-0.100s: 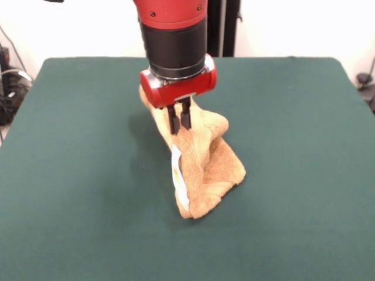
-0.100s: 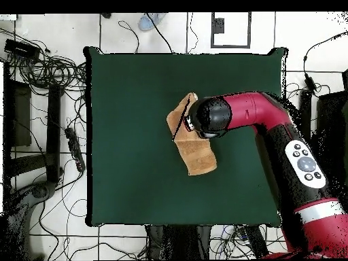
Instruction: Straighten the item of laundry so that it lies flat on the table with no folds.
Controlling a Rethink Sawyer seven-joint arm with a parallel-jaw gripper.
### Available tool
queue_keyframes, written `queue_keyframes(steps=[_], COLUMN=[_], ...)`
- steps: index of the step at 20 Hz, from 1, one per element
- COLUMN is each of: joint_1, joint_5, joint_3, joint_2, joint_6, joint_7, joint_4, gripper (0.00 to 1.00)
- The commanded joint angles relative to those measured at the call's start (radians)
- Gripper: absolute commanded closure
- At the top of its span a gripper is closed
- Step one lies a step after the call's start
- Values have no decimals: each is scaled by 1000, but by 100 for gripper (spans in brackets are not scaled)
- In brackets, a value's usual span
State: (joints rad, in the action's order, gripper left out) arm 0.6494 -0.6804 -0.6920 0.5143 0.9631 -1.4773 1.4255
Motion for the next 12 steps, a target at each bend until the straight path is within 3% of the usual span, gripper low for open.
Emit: queue_keyframes(steps=[1, 2, 12], joint_1=[-52, -50, -58], joint_5=[-18, -12, -17], joint_3=[-79, -81, -85], joint_2=[-13, -16, -1], joint_6=[97, 86, 36], joint_7=[352, 361, 368], joint_4=[-73, -71, -47], gripper=[100, 0, 0])
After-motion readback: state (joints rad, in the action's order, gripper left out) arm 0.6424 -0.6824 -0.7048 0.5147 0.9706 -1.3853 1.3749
